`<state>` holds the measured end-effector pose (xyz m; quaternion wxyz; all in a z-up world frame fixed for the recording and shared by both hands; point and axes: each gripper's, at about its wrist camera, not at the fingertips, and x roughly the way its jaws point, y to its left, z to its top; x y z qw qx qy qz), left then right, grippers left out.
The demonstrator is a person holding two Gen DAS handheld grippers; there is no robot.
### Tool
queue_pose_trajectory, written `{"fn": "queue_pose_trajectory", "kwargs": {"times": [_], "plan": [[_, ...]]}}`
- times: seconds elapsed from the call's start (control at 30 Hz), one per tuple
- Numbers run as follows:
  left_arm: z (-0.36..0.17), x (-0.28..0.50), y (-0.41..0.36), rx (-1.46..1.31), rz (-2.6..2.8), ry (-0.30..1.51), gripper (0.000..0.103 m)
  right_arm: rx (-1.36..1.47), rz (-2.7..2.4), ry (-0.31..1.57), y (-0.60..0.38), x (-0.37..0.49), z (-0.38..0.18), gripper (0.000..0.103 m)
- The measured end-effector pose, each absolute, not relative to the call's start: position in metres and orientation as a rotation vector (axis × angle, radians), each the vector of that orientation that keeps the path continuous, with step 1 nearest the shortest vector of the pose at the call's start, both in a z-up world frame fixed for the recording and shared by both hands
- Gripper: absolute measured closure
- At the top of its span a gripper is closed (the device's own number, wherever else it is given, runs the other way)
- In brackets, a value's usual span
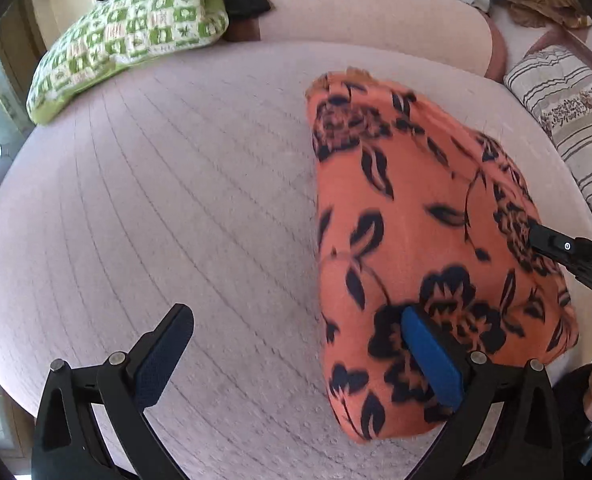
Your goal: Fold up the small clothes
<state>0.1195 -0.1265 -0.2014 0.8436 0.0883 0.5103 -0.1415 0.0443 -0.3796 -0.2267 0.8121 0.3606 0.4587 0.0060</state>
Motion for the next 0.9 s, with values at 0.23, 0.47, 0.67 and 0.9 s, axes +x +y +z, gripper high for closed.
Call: {"fn": "queue_pose_trajectory", "kwargs": {"times": [0.23,0.47,0.67,0.9], "plan": [[-0.186,0.163,-0.161,0.31,-0.24,1.027,0.0,0.765,-0.012,0.905,-0.392,0.092,-0.217,0.094],[-0.216,0.17,-0.18,0.37,-0.215,1.074,0.0,0.884,-0.039,1.026,-0.413,0.112,-0.257,0.092],[-0.196,0.122,-0.169,0.338,-0.216,1.005,0.0,0.77,0.029,0.923,-0.395,0.081,-0.215,0.09],[-0.214,0.101,-0.166,0.328,-0.249,1.017,0.0,0.742,0.031,1.047,-0.377,0.07,-0.237,0.051]]}}
